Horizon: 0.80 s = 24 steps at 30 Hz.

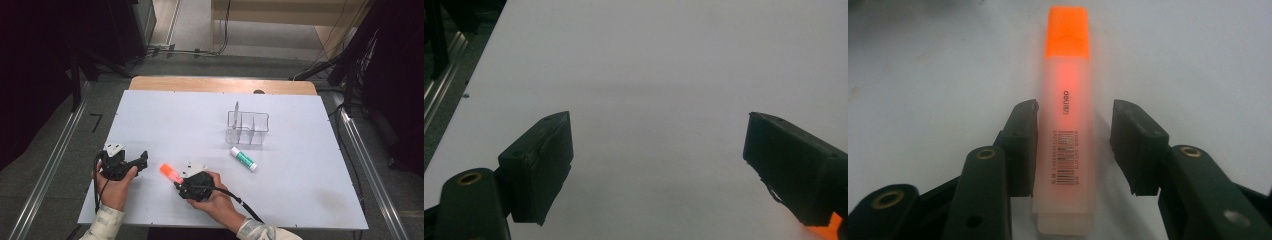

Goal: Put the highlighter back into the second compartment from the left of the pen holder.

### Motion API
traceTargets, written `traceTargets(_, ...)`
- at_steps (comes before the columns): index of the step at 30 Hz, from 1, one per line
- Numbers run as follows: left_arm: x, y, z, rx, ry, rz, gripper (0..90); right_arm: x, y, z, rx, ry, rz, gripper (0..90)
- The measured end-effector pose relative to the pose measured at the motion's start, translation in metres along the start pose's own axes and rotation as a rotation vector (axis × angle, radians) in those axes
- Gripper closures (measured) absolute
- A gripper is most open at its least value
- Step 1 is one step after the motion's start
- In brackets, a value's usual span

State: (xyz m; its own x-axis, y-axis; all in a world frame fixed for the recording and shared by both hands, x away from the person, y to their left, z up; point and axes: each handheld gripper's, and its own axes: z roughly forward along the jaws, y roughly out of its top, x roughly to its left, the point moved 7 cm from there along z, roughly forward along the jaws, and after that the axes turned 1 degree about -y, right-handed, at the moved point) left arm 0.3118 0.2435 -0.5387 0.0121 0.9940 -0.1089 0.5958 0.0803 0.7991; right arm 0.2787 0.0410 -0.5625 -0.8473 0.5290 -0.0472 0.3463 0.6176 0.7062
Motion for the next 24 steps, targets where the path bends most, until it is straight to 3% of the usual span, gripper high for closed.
traceTargets(3,0.000,0.000,0.000,0.001,0.000,0.002,12.7,-0.001,0.000,-0.001,-0.003,0.001,0.013,62.2)
traceTargets(14,0.000,0.000,0.000,0.002,-0.006,-0.001,12.7,-0.005,0.000,-0.002,-0.007,0.020,0.025,64.2)
traceTargets(24,-0.017,-0.001,0.003,0.010,-0.052,0.031,13.7,-0.033,0.011,-0.032,-0.083,-0.006,0.078,64.2)
